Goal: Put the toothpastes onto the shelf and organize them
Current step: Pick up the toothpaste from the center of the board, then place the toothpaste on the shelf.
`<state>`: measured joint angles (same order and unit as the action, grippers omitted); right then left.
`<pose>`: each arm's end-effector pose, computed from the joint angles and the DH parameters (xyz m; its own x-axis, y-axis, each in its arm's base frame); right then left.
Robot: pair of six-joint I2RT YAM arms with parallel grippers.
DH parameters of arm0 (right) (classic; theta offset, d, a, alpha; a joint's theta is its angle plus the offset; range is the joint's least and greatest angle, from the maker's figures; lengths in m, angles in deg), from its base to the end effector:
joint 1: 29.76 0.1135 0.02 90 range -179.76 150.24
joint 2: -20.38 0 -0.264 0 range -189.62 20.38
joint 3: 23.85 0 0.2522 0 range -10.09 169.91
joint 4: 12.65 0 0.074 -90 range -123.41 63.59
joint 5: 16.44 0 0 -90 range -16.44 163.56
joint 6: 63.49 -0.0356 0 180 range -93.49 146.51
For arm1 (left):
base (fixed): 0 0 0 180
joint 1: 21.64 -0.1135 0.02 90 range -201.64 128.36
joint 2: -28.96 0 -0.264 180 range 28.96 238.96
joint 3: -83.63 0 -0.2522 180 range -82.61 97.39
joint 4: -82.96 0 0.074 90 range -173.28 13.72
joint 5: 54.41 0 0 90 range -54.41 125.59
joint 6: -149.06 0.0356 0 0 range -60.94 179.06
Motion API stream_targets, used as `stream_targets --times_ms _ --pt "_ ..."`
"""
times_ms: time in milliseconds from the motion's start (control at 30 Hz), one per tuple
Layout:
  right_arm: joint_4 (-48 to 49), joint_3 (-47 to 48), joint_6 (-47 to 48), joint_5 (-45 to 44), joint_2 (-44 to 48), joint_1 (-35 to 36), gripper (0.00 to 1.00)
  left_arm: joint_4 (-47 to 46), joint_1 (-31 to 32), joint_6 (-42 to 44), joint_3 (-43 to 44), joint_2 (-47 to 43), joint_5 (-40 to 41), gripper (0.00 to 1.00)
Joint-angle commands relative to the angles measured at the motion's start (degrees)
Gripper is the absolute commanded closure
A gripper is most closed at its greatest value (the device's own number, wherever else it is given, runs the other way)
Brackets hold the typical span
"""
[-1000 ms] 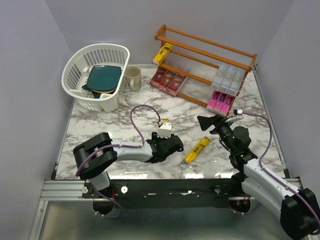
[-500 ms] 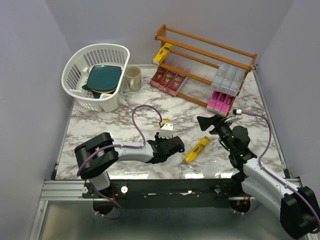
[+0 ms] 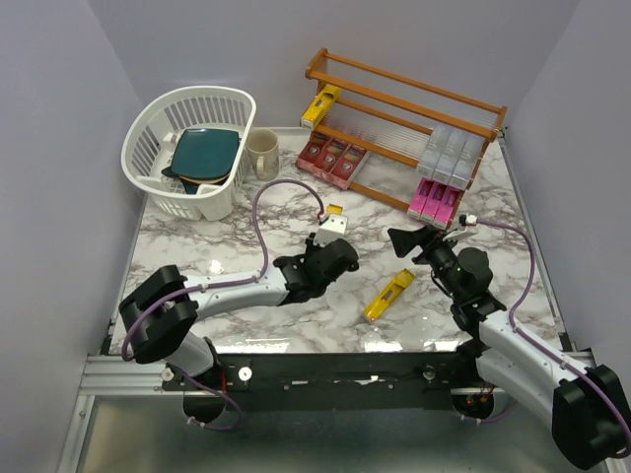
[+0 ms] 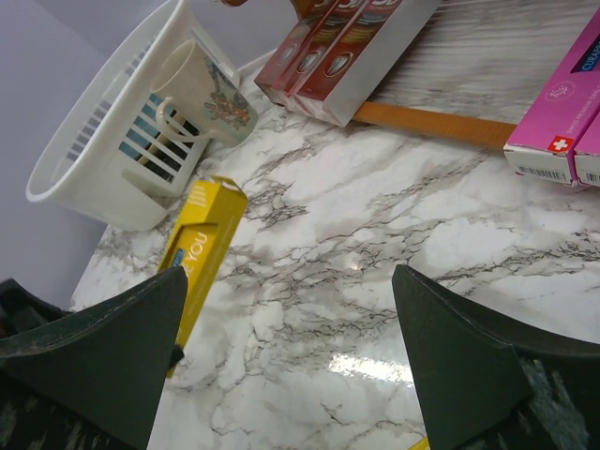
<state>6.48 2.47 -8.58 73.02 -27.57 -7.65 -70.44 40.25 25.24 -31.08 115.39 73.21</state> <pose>0.1735 0.0701 0.2118 -0.2444 0.5212 -0.8177 -0.2776 0.7704 0.5740 0.1641 -0.2610 0.2104 -0.5709 0.1331 -0.8102 0.2257 0.9742 0.0010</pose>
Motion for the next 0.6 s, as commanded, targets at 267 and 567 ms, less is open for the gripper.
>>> stream_targets --times_ms 267,567 --pt "1.48 -0.43 -0.86 0.18 0.75 -0.05 0.01 -3.53 -17.66 19.93 14.46 -0.75 -16.97 0.66" --pt "1.13 -0.17 -1.30 1.84 0.57 -0.05 0.01 0.42 -25.41 27.58 36.43 13.92 -25.67 0.66"
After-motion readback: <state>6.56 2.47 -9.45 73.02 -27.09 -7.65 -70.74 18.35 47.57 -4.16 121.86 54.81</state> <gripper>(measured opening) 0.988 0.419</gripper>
